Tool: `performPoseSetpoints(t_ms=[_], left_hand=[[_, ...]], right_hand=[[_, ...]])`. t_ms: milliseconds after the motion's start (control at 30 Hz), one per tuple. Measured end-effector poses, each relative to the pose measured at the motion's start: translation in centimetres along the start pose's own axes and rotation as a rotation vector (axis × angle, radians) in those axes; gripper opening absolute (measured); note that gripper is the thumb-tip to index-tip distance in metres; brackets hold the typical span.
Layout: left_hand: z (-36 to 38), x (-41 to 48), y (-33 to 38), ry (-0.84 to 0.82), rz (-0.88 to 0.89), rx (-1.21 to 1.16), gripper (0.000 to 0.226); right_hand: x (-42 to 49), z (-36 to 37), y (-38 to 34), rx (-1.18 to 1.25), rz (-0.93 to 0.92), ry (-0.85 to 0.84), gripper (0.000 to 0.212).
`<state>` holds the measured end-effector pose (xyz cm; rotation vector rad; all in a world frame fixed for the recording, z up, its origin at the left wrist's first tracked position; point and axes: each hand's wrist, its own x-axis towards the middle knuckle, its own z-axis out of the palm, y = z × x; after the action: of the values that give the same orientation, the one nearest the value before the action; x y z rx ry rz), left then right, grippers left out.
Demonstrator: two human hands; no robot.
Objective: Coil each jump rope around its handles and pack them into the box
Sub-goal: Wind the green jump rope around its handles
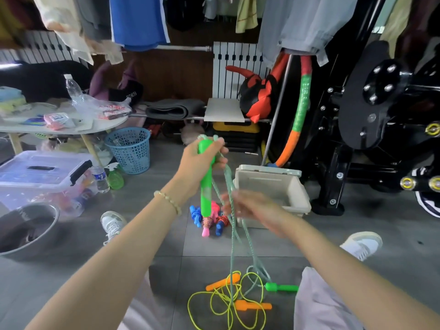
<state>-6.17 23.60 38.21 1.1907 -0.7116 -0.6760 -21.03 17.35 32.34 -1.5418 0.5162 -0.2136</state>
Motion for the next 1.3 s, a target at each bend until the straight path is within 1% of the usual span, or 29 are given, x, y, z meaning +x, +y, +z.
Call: performPoseSetpoints(t_ms=[33, 67, 100, 167, 200, 267, 300, 367, 400, 433, 500, 567, 633, 667, 700, 800, 833, 900, 967, 1000, 1100, 1167, 1200, 1233, 1267, 1300], left_hand=[[-0.4, 0.6, 0.5, 0.033, 0.018, -0.020, 0.010], [-1.0, 1.0, 0.7, 0.051, 0.026, -0.030, 0.008], [-1.3, 1.2, 0.8, 0.050, 0.019, -0.028, 0.008], [-1.8, 1.1, 0.1, -0.003, -0.054, 0.011, 0.015], [-1.8, 0.6, -0.4, -0.051, -0.107, 0.041, 0.021], [-1.7, -0.8, -2.1, -0.180, -0.200, 0.135, 0.028], [-1.6, -1.7, -3.0, -0.263, -0.227, 0.190, 0.028], [-1.1, -3.4, -4.3, -0.419, -0.259, 0.248, 0.019], [-0.8, -3.9, -4.8, -0.456, -0.261, 0.243, 0.015], [-0.5, -4.2, -5.1, -0.453, -0.245, 0.231, 0.014], [0.0, -3.8, -4.9, -0.357, -0.167, 0.230, 0.017], [0.3, -2.7, -3.8, -0.261, -0.081, 0.185, 0.021], [0.5, -1.3, -2.3, -0.192, -0.028, 0.098, 0.022], [0.6, -0.7, -1.5, -0.166, -0.015, 0.061, 0.021], [0.6, -0.1, -0.8, -0.142, -0.004, 0.026, 0.019], [0.4, 1.2, 1.2, -0.034, 0.022, -0.055, 0.017], [0.1, 1.5, 1.5, -0.012, 0.025, -0.058, 0.016], [-0.4, 1.7, 1.2, -0.039, 0.002, -0.009, 0.016], [-0.8, 1.3, -0.3, -0.115, -0.065, 0.081, 0.024], [-1.0, 0.8, -1.2, -0.158, -0.108, 0.130, 0.027], [-1.0, -1.3, -3.6, -0.360, -0.234, 0.251, 0.037], [-0.5, -2.6, -4.4, -0.490, -0.254, 0.271, 0.035], [-0.1, -2.9, -4.5, -0.508, -0.238, 0.250, 0.030], [0.3, -3.0, -4.3, -0.486, -0.212, 0.215, 0.023], [0.7, -3.0, -3.8, -0.438, -0.181, 0.176, 0.017], [1.0, -2.6, -3.2, -0.374, -0.148, 0.133, 0.016]], right_hand=[[-0.4, 0.0, 0.9, -0.126, 0.026, -0.054, 0.019], [-0.7, 0.0, 1.6, -0.189, 0.042, -0.092, 0.014], [-0.8, -0.1, 1.9, -0.177, 0.052, -0.088, 0.013], [-0.7, -0.2, 1.1, -0.010, 0.023, 0.041, 0.013], [-0.4, -0.5, 0.4, 0.070, -0.033, 0.135, 0.013], [0.4, -1.1, -1.6, 0.109, -0.174, 0.300, 0.015], [0.8, -1.3, -2.6, 0.112, -0.234, 0.351, 0.015], [1.2, -1.3, -4.5, 0.121, -0.310, 0.407, 0.014], [1.3, -1.3, -5.2, 0.122, -0.333, 0.429, 0.013], [1.5, -1.3, -5.7, 0.121, -0.349, 0.454, 0.014], [1.9, -1.1, -5.9, 0.152, -0.347, 0.465, 0.018], [2.1, -0.9, -5.0, 0.235, -0.294, 0.376, 0.028], [1.8, -0.3, -3.3, 0.318, -0.188, 0.247, 0.040], [1.4, 0.0, -2.3, 0.309, -0.132, 0.194, 0.042], [1.0, 0.3, -1.2, 0.239, -0.088, 0.147, 0.039], [-0.2, 0.3, 1.8, -0.114, -0.014, 0.034, 0.019], [-0.4, 0.0, 2.2, -0.141, -0.013, 0.038, 0.017], [-0.5, -0.6, 1.6, -0.032, -0.058, 0.154, 0.015], [-0.1, -1.3, -0.2, 0.084, -0.164, 0.310, 0.015], [0.1, -1.5, -1.3, 0.126, -0.220, 0.359, 0.016], [0.9, -1.9, -5.0, 0.243, -0.347, 0.425, 0.018], [1.5, -1.8, -7.0, 0.295, -0.385, 0.436, 0.019], [1.8, -1.8, -7.5, 0.307, -0.393, 0.445, 0.019], [2.0, -1.8, -7.8, 0.314, -0.391, 0.449, 0.018], [2.2, -1.8, -7.8, 0.314, -0.377, 0.444, 0.018], [2.3, -1.8, -7.5, 0.314, -0.355, 0.426, 0.019]])
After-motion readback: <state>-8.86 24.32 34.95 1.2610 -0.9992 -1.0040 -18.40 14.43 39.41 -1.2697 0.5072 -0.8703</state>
